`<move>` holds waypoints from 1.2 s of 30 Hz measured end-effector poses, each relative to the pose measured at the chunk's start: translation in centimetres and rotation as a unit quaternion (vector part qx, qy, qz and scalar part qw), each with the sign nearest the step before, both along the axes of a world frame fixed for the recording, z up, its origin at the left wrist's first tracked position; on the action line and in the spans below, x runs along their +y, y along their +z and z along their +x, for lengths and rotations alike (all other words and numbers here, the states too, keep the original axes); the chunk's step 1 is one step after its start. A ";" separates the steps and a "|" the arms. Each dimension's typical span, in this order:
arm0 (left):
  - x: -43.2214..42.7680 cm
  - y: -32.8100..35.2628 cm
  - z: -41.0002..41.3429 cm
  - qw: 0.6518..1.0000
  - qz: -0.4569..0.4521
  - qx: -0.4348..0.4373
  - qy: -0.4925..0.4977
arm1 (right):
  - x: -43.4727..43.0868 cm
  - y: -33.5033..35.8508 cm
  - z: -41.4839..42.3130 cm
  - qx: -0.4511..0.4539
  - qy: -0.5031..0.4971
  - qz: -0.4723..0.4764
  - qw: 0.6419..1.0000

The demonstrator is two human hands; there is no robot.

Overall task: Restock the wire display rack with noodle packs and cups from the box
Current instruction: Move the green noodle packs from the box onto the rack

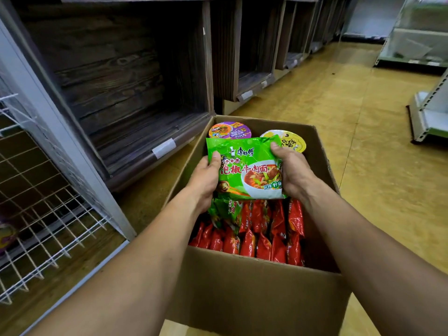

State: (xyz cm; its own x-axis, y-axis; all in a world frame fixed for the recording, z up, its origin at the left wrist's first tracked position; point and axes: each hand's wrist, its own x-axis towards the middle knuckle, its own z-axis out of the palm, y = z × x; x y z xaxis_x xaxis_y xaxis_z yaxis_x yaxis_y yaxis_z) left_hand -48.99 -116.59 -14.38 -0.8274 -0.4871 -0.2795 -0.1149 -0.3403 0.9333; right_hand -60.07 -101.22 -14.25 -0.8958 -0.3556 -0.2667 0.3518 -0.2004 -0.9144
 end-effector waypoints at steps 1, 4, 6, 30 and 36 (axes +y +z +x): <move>0.4 0.0 -0.3 1.000 0.001 0.000 -0.005 | 0.3 0.0 -0.1 -0.005 0.009 0.000 1.000; 1.1 0.3 -0.6 1.000 -0.015 0.002 -0.002 | 1.0 -0.2 -0.2 -0.021 0.049 0.022 0.998; 1.6 0.5 -1.0 1.000 -0.027 -0.005 0.000 | 1.3 0.0 0.0 -0.008 0.055 0.053 0.997; 0.5 -4.7 0.4 0.799 -0.469 -0.364 -0.095 | 3.5 -1.6 -2.2 0.234 -0.120 0.320 0.910; 0.4 -4.1 0.2 0.854 -0.386 -0.346 -0.035 | 4.1 -1.8 -2.2 0.228 -0.093 0.332 0.911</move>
State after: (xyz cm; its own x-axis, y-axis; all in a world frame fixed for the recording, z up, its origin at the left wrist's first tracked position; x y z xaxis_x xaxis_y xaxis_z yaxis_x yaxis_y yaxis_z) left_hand -48.79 -116.18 -18.52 -0.6283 -0.7042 -0.3307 -0.7253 0.3764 0.5764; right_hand -62.23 -97.09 -16.08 -0.9955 -0.0828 0.0467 -0.0781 0.4327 -0.8982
